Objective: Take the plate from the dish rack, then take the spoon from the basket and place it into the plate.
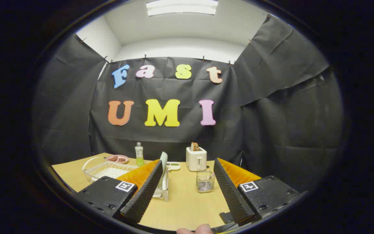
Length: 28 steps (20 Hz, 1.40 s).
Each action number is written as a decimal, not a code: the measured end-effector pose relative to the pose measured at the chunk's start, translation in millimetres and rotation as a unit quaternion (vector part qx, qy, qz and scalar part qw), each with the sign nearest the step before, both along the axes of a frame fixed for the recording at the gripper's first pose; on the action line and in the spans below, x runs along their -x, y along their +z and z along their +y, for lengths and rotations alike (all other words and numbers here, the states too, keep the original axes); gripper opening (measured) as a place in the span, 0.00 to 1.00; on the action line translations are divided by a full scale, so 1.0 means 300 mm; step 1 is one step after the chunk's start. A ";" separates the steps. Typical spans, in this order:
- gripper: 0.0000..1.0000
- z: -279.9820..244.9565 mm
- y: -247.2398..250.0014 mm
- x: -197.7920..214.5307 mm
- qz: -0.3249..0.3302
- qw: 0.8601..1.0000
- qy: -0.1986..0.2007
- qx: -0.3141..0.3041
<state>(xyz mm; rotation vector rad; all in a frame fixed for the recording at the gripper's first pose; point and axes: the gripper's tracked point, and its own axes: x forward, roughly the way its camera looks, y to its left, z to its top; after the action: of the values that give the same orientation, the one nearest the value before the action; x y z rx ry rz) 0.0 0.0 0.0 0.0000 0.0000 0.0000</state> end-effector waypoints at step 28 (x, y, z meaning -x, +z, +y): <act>1.00 0.037 0.029 -0.061 0.024 1.000 0.014 -0.003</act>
<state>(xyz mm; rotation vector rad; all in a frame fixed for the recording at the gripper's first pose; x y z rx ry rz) 18.2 11.0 8.6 0.0058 0.0474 0.0280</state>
